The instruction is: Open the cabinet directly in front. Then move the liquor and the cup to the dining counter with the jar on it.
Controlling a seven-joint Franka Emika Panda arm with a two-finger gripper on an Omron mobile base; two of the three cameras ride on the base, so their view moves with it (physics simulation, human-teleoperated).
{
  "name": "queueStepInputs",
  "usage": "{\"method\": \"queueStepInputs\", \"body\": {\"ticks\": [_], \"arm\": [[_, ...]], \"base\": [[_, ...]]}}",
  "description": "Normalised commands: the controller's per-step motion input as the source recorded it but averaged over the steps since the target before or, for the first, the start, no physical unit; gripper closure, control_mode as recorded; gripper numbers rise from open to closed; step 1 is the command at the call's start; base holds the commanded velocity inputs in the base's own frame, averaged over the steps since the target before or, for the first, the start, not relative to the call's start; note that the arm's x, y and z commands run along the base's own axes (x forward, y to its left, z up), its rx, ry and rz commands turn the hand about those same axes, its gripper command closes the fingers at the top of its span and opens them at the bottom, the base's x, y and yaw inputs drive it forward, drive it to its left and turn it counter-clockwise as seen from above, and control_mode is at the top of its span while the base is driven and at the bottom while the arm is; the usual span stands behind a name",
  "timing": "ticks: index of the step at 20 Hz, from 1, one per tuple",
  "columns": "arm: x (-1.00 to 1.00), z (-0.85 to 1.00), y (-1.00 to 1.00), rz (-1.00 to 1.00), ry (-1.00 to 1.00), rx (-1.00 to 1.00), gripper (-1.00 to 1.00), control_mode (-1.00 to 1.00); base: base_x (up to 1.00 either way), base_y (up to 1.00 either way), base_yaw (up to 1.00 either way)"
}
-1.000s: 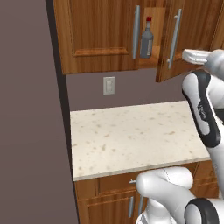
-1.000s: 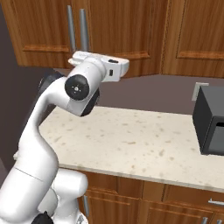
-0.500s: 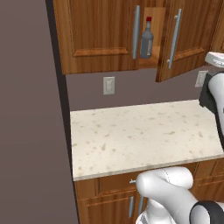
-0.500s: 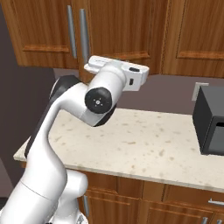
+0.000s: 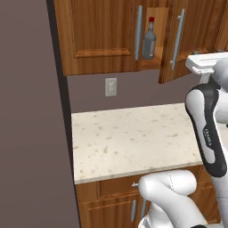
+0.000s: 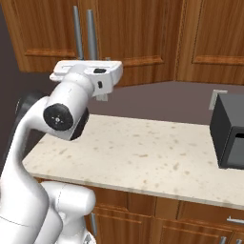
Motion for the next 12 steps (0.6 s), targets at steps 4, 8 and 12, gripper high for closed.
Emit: {"method": "queueStepInputs", "body": {"ticks": [4, 8, 12], "arm": [[-0.01, 0.08, 0.9, -0.05, 0.03, -0.36, -1.0, -1.0], [-0.01, 0.13, 0.77, 0.0, 0.14, -0.36, -1.0, -1.0], [0.01, 0.12, 0.71, 0.0, 0.28, -0.3, -1.0, -1.0]], "base": [[0.0, 0.0, 0.0], [0.0, 0.0, 0.0], [0.0, 0.0, 0.0]]}}
